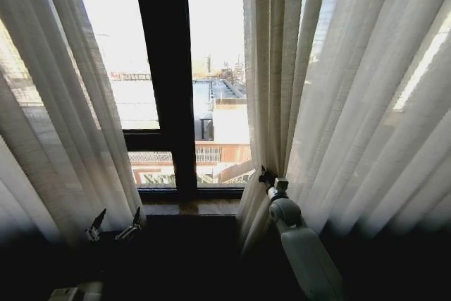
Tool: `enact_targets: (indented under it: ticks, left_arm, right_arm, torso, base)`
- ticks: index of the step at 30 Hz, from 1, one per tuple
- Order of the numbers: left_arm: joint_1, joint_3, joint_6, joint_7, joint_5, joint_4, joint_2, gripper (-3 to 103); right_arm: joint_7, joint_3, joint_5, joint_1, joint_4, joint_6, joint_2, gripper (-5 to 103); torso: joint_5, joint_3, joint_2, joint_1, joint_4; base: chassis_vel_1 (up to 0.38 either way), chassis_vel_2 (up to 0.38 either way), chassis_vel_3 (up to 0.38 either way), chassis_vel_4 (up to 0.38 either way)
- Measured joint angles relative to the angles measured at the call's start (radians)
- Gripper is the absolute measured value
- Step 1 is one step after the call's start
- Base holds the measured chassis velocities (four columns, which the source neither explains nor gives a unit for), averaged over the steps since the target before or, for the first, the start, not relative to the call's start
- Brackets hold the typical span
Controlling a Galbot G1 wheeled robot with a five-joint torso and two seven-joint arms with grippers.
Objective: Open the curtains by pulling them apart, changing their state from closed to fully open.
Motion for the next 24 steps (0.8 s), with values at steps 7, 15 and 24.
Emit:
enact_targets:
  ticks: [7,15,24]
  left_arm:
    - [0.001,0.0,-0.004,0.0,0.0,0.007,0.004,100]
    - [-0.002,0.005,-0.004,0.001,0.0,0.01,0.005,100]
    - [-0.003,0.005,-0.005,0.001,0.0,0.01,0.003,100]
  right_arm:
    - [-0.002,0.013,-0.004,-0.003,-0.005,0.002,0.008,0]
    - [-0.004,0.023,-0.005,-0.006,-0.004,0.003,0.0,0]
    - [-0.006,0.03,-0.005,-0.011,0.005,0.004,0.0,0]
  torso:
    - [-0.0003,0.0,0.0,0.0,0.0001]
    - [0.0,0.0,0.0,0.0,-0.0001]
    - [0.0,0.0,0.0,0.0,-0.0001]
  base:
    - [-0.371,-0.365,0.364,0.37]
    - [-0.343,-0.353,0.332,0.341]
    - [-0.357,-0.354,0.354,0.349]
